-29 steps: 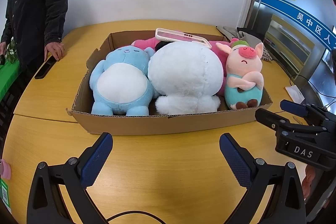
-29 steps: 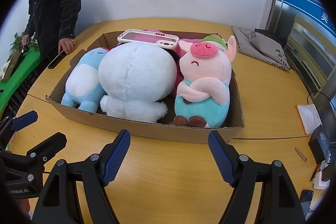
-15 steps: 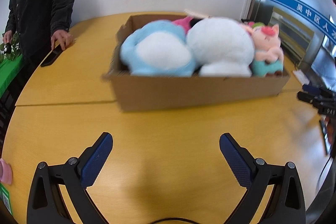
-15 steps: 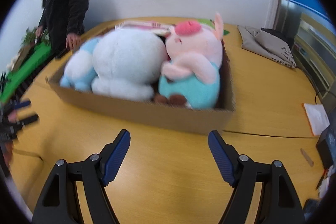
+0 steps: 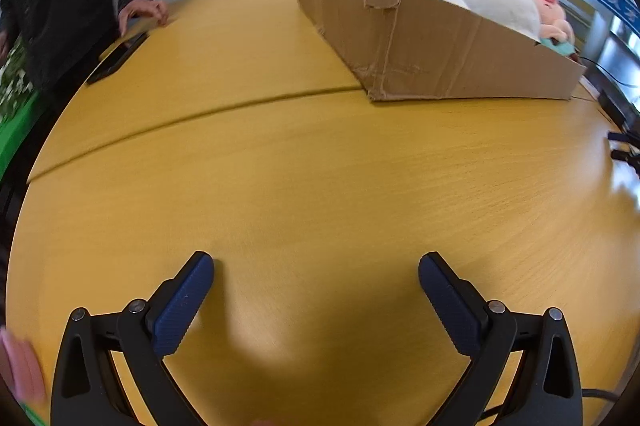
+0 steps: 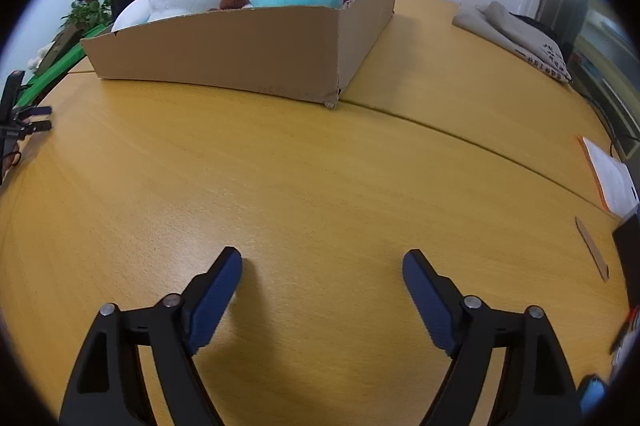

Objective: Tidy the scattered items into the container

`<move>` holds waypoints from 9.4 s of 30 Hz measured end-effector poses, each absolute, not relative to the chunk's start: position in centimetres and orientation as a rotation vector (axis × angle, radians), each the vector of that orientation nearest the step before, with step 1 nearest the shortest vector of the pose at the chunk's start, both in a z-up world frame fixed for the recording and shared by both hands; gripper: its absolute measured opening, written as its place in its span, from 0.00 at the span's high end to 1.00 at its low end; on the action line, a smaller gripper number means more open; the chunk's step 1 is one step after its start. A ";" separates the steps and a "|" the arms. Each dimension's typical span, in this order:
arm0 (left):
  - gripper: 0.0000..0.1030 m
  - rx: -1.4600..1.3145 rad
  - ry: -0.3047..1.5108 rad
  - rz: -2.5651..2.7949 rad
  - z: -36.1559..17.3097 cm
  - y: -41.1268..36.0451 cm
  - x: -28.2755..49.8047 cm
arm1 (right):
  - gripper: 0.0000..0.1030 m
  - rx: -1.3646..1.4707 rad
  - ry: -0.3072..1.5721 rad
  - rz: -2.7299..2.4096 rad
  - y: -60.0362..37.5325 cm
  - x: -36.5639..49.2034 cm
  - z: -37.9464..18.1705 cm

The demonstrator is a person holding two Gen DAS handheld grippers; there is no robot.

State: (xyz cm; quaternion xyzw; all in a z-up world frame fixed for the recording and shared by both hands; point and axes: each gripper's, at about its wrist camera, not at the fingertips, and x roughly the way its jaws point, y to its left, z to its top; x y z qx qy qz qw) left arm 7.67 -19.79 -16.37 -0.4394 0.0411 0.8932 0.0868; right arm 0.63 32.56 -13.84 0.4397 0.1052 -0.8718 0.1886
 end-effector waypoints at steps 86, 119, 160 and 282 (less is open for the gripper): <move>0.00 -1.326 0.153 2.605 -15.3 -20.7 3.3 | 0.00 1.166 0.390 -2.278 37.8 -4.5 -13.6; 0.00 -1.324 0.148 2.609 -15.1 -20.8 3.9 | 0.00 1.165 0.396 -2.280 37.6 -3.7 -13.6; 0.00 -1.325 0.146 2.610 -15.2 -20.7 4.1 | 0.00 1.165 0.395 -2.280 37.6 -3.8 -13.7; 0.00 -1.046 -0.227 3.018 -4.4 -12.6 14.5 | 0.01 0.962 0.049 -2.842 32.6 11.9 -3.5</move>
